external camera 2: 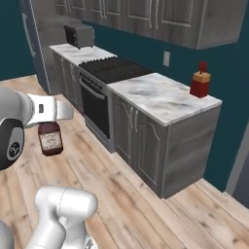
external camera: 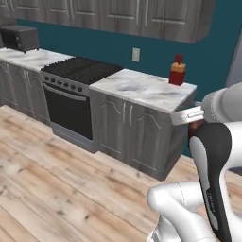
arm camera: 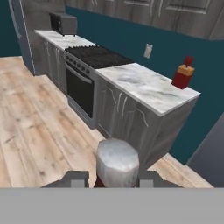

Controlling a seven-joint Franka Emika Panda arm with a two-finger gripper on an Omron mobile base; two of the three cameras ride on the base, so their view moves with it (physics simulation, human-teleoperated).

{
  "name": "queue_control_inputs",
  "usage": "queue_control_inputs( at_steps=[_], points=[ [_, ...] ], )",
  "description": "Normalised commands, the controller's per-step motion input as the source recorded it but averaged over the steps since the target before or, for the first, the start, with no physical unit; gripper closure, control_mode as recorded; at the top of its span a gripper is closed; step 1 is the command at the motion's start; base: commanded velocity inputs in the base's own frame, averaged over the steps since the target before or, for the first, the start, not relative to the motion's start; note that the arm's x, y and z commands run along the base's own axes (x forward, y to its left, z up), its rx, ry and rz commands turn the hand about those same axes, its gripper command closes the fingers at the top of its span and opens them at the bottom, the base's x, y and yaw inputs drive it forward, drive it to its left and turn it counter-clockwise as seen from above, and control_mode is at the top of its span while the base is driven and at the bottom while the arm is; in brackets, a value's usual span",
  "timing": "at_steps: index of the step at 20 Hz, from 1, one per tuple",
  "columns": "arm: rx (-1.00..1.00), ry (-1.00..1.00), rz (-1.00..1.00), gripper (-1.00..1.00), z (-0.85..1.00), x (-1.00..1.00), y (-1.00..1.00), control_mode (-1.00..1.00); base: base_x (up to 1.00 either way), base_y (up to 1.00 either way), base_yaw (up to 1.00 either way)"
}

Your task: Take 2 condiments from the cabinet and move them on the counter near the stove.Make sure the condiments are lined up with each other, next to each other.

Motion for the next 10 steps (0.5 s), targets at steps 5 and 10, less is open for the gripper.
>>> queue_control_inputs(
  at_steps=[5,10],
  points=[
    [0.0,0.0,0.0,1.0,0.0,0.0,0.0,1.0,1.0,0.07,0.0],
    [0.0,0.0,0.0,1.0,0.0,0.0,0.0,1.0,1.0,0.19,-0.05]
  ],
)
